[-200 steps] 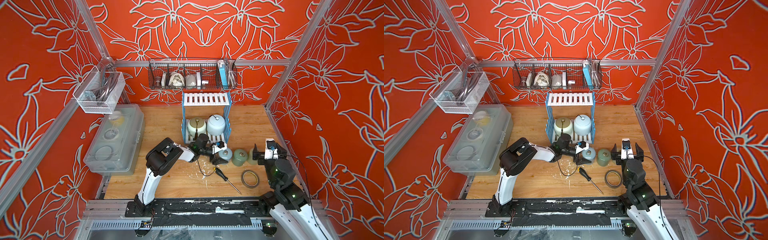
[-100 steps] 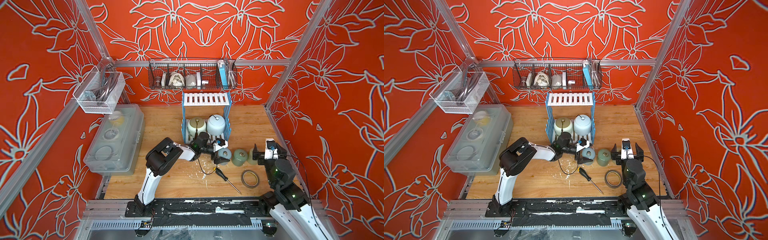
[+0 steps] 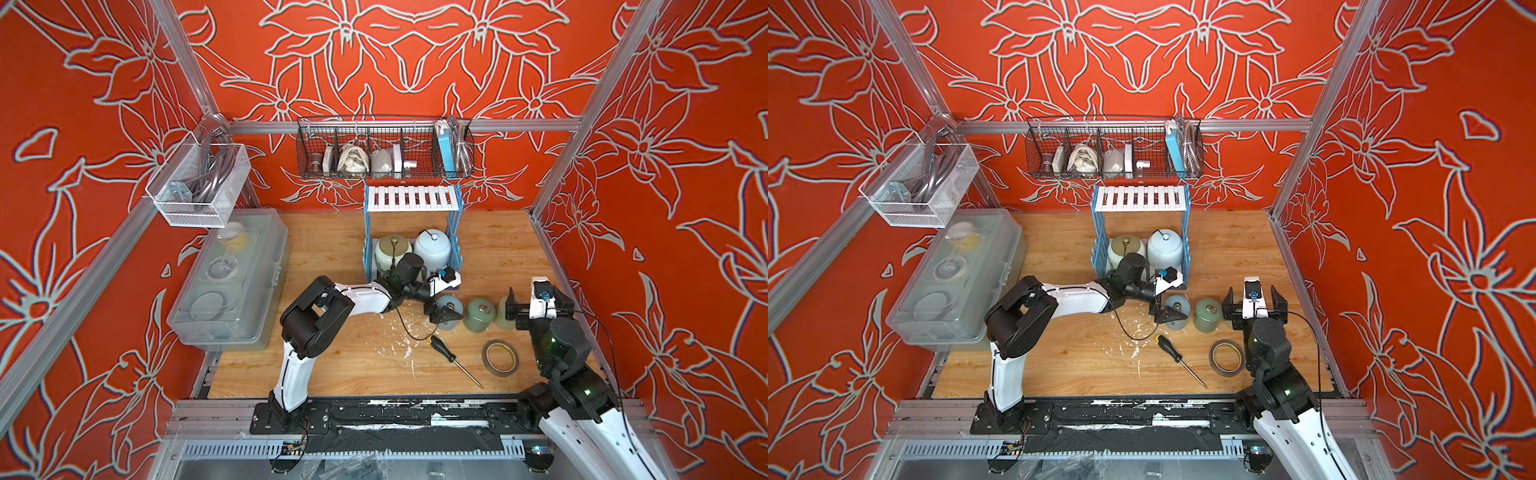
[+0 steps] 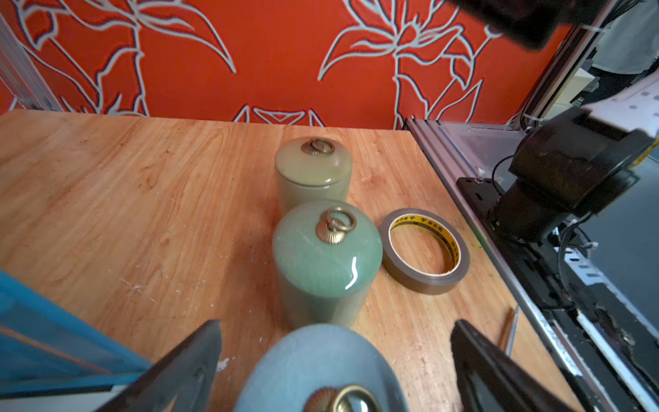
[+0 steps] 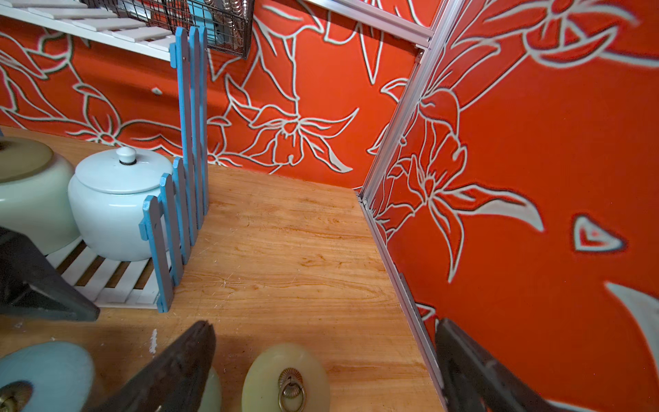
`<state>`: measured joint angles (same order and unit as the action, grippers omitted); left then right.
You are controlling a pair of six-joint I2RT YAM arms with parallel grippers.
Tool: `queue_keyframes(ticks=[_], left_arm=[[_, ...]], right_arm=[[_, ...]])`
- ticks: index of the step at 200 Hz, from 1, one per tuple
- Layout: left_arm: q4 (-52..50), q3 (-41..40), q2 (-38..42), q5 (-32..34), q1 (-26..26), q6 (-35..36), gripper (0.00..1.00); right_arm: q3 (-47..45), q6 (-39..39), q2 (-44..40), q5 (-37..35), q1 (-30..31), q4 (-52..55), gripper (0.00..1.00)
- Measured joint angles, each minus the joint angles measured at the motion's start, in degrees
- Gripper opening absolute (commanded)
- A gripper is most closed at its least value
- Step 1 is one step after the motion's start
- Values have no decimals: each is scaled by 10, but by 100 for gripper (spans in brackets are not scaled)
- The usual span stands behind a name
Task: Remove the tea canisters from the shelf
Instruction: Place the tea canister at the center of the board, then pick up the tea canister from the shelf.
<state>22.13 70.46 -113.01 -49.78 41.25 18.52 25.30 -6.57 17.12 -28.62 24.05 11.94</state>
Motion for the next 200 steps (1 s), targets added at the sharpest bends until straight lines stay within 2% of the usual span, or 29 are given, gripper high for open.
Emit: queue_keyframes(ticks=[29, 110, 167, 200], left_arm=[[-92, 14, 54, 3, 1, 7, 99], [-321, 37, 149, 84, 4, 15, 99], [-426, 36, 237, 133, 4, 14, 99], [-462, 31, 291, 198, 4, 14, 99]], right_arm=[[0, 0, 0, 0, 0, 0, 99], [0, 0, 0, 3, 0, 0, 99], [0, 1, -2, 4, 0, 0, 99], [0, 4, -4, 5, 0, 1, 99]])
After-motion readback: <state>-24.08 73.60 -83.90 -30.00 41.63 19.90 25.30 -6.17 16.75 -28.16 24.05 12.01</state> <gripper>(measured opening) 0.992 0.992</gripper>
